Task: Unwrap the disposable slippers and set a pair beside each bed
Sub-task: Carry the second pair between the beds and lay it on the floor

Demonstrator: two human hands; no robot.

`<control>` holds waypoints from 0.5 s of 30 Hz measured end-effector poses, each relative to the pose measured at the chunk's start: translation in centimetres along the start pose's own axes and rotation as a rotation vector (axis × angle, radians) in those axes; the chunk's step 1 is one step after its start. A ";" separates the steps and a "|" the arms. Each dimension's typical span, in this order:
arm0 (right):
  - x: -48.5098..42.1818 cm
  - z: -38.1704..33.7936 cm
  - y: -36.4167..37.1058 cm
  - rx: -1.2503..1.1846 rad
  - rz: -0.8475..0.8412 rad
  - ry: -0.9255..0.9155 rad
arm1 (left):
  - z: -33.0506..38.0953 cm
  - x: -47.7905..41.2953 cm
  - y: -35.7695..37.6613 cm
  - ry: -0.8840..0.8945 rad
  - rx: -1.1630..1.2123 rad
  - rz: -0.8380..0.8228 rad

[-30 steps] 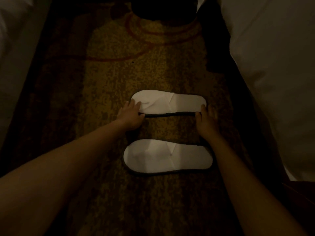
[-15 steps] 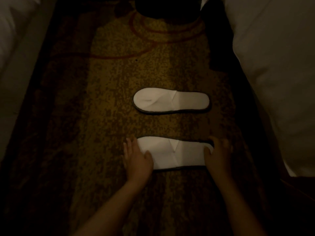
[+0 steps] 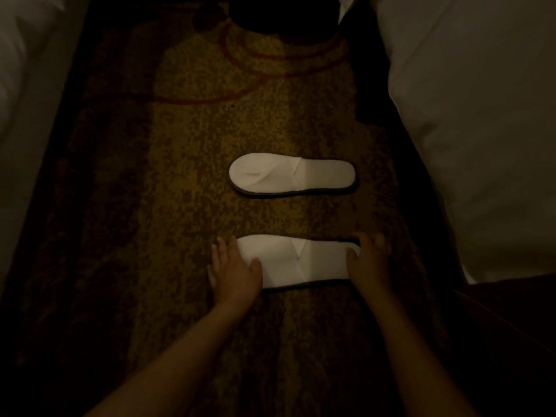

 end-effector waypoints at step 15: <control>18.2 -11.2 -16.4 0.089 -0.436 0.187 | 15.5 18.1 -18.3 0.254 -0.465 -0.362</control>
Point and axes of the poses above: each hand's wrist, its own x-axis away from the middle knuckle, its own y-axis out of the palm, z = x × y, the point moved 10 cm from there along -x, towards the middle knuckle, and after that the axes turned 4 degrees about -z, right-handed, at the moved point
